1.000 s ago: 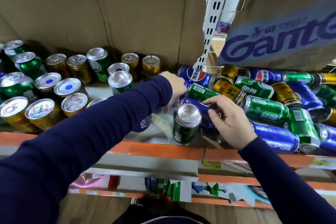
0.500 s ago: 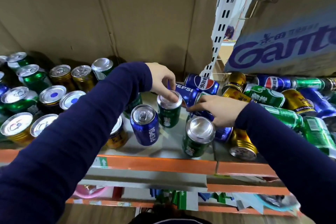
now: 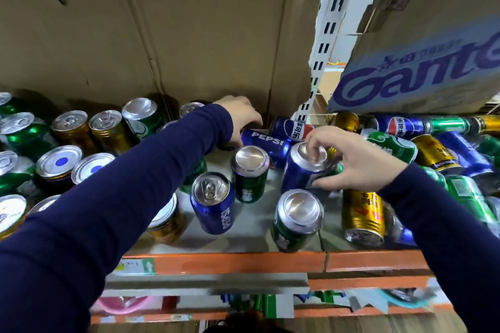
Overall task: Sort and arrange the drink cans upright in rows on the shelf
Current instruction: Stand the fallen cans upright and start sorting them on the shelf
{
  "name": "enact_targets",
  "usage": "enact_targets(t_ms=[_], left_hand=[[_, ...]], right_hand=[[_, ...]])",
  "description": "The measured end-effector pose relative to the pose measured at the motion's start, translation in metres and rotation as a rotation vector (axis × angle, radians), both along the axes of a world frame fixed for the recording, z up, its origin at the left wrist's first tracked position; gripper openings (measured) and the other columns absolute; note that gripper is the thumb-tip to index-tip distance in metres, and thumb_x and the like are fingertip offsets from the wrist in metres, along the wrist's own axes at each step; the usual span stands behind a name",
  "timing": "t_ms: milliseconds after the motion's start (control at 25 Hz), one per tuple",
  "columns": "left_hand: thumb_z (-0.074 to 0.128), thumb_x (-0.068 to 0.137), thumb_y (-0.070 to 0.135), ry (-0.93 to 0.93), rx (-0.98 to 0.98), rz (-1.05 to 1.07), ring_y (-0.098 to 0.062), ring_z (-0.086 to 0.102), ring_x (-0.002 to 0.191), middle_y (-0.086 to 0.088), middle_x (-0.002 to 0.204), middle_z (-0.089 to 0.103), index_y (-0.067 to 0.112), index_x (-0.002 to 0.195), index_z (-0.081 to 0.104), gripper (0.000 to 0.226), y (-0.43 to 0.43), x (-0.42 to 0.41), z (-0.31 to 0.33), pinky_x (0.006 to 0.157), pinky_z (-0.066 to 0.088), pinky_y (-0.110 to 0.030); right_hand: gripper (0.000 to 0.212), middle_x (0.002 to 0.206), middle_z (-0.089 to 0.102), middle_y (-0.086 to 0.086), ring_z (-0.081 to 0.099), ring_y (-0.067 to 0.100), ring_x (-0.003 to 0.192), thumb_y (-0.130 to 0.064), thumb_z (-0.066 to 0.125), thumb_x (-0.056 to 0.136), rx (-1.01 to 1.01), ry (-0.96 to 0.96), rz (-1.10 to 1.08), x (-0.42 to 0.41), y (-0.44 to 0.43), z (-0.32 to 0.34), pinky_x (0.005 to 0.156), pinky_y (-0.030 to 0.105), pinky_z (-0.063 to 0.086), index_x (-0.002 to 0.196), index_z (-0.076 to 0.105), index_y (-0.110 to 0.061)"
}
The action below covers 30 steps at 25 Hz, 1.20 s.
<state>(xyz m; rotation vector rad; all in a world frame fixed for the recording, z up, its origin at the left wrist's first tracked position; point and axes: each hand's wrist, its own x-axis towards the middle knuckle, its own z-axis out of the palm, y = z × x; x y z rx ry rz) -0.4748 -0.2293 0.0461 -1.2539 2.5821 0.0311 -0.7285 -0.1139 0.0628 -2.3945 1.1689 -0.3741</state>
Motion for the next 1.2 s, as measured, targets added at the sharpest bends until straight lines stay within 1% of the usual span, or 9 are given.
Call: enact_targets(t_ms=[160, 280, 480, 680, 800, 880, 960, 1080, 1200], left_hand=[[0.067, 0.074, 0.047, -0.160, 0.020, -0.096, -0.026, 0.059, 0.105, -0.002, 0.113, 0.065, 0.025, 0.124, 0.051, 0.057, -0.004, -0.019, -0.010, 0.088, 0.042, -0.033], [0.075, 0.066, 0.047, -0.077, 0.066, -0.064, -0.025, 0.058, 0.101, -0.001, 0.110, 0.064, 0.024, 0.119, 0.055, 0.061, -0.005, -0.015, -0.005, 0.088, 0.045, -0.033], [0.087, 0.051, 0.036, 0.317, 0.062, 0.002, -0.017, 0.050, 0.092, 0.002, 0.099, 0.051, 0.026, 0.112, 0.062, 0.067, 0.010, 0.008, 0.033, 0.082, 0.044, -0.029], [0.088, 0.050, 0.030, 0.254, 0.125, 0.022, -0.017, 0.051, 0.097, 0.006, 0.101, 0.049, 0.024, 0.112, 0.060, 0.068, 0.025, 0.018, 0.035, 0.084, 0.046, -0.031], [0.088, 0.053, 0.032, 0.271, 0.163, 0.042, -0.016, 0.051, 0.102, 0.006, 0.107, 0.050, 0.023, 0.119, 0.058, 0.073, 0.025, 0.021, 0.031, 0.091, 0.045, -0.034], [0.087, 0.057, 0.034, 0.266, 0.195, 0.067, -0.015, 0.050, 0.107, 0.007, 0.113, 0.052, 0.025, 0.124, 0.055, 0.074, 0.024, 0.022, 0.034, 0.095, 0.044, -0.033], [0.084, 0.062, 0.036, 0.302, 0.226, 0.097, -0.013, 0.052, 0.110, 0.006, 0.120, 0.057, 0.025, 0.125, 0.055, 0.070, 0.025, 0.024, 0.039, 0.098, 0.043, -0.030], [0.074, 0.069, 0.044, 0.441, 0.240, 0.163, -0.010, 0.060, 0.101, 0.007, 0.110, 0.064, 0.025, 0.121, 0.058, 0.058, 0.027, 0.028, 0.047, 0.095, 0.046, -0.031], [0.070, 0.082, 0.030, 0.569, 0.159, 0.177, -0.011, 0.063, 0.095, 0.004, 0.102, 0.066, 0.021, 0.116, 0.062, 0.037, 0.029, 0.027, 0.050, 0.092, 0.049, -0.031]], right_hand=[[0.051, 0.103, 0.053, -0.022, 0.049, -0.007, 0.099, -0.022, 0.086, 0.062, 0.215, 0.043, 0.008, 0.000, -0.001, -0.006, 0.080, 0.004, 0.038, 0.099, 0.051, -0.030], [0.054, 0.110, 0.055, -0.027, 0.053, -0.003, 0.107, -0.020, 0.085, 0.066, 0.374, -0.022, -0.020, -0.015, -0.009, 0.002, 0.090, 0.015, 0.044, 0.109, 0.056, -0.034], [0.041, 0.119, 0.063, -0.005, 0.060, 0.008, 0.109, -0.019, 0.079, 0.064, 0.486, -0.178, -0.029, -0.017, -0.039, 0.005, 0.094, 0.029, 0.050, 0.103, 0.067, -0.020], [0.024, 0.117, 0.065, 0.000, 0.063, 0.008, 0.105, -0.001, 0.082, 0.063, 0.638, -0.073, 0.110, -0.015, -0.057, 0.005, 0.085, 0.017, 0.048, 0.073, 0.074, -0.021], [0.024, 0.117, 0.066, 0.002, 0.064, 0.010, 0.103, 0.001, 0.080, 0.066, 0.685, -0.033, 0.157, -0.013, -0.057, 0.011, 0.083, 0.018, 0.049, 0.078, 0.075, -0.020], [0.023, 0.112, 0.068, 0.007, 0.066, 0.014, 0.098, -0.008, 0.076, 0.073, 0.642, -0.104, 0.141, -0.012, -0.060, 0.012, 0.082, 0.021, 0.051, 0.092, 0.075, -0.018], [0.023, 0.107, 0.069, 0.006, 0.065, 0.017, 0.094, -0.018, 0.070, 0.083, 0.416, -0.120, -0.045, -0.006, -0.069, 0.006, 0.086, 0.029, 0.053, 0.106, 0.069, -0.017], [0.038, 0.118, 0.064, 0.011, 0.059, 0.023, 0.100, -0.030, 0.063, 0.088, 0.035, 0.268, -0.345, 0.008, -0.086, -0.014, 0.086, 0.027, 0.044, 0.122, 0.059, -0.013], [0.046, 0.116, 0.064, 0.014, 0.059, 0.028, 0.101, -0.036, 0.065, 0.084, 0.162, 0.431, -0.374, 0.015, -0.098, -0.031, 0.086, 0.032, 0.047, 0.123, 0.057, -0.012]])
